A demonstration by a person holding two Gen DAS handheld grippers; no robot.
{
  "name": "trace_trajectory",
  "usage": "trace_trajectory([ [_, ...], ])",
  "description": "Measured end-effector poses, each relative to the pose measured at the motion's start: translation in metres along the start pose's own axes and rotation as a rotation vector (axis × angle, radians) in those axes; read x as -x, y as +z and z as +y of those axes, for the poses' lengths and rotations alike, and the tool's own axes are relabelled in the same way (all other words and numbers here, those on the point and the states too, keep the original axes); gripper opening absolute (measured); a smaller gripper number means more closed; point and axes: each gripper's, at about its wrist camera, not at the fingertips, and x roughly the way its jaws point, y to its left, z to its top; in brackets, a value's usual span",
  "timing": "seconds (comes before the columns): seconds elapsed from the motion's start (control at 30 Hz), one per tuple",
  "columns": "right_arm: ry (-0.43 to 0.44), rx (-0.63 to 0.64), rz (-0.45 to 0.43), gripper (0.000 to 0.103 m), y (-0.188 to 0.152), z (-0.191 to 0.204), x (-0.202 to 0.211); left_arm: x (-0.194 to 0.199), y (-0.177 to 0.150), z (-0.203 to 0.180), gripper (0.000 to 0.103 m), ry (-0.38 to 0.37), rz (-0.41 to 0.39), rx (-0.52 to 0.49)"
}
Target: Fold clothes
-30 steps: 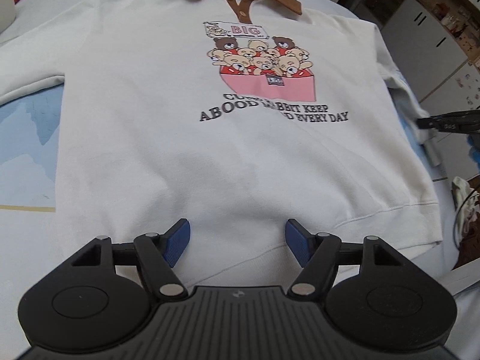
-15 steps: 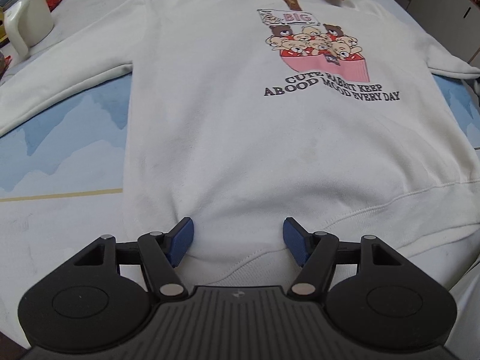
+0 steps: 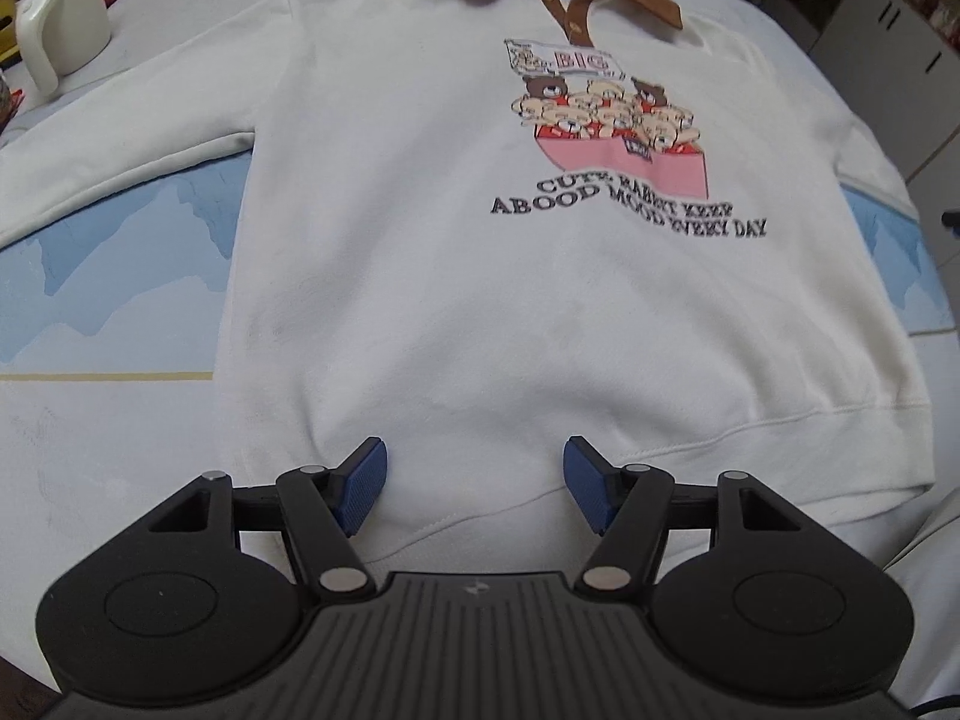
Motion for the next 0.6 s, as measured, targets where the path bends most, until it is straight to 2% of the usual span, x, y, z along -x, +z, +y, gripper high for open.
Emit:
trace_trajectory([
  [0.17, 0.084, 0.059, 0.049, 0.103, -0.019, 0.046, -0.005, -0.004, -0.001, 0.004, 0.067, -0.013, -0.01, 0.026],
  [0.3, 0.12, 0.07, 0.05, 0.103, -0.03, 0.08, -0.009, 0.002, -0.002, 0.014, 0.067, -0.016, -0.063, 0.047],
  [0.33, 0.126, 0.068, 0.041, 0.103, -0.035, 0.09, -0.004, 0.004, -0.002, 0.018, 0.07, -0.011, -0.079, 0.048],
  [0.4, 0.131, 0.058, 0.02, 0.103, -0.038, 0.105, 0.001, 0.009, 0.001, 0.03, 0.074, -0.005, -0.106, 0.051],
  [0.6, 0.108, 0.08, 0.001, 0.103, -0.043, 0.159, 0.011, 0.014, 0.018, 0.092, 0.074, -0.049, -0.104, 0.13],
])
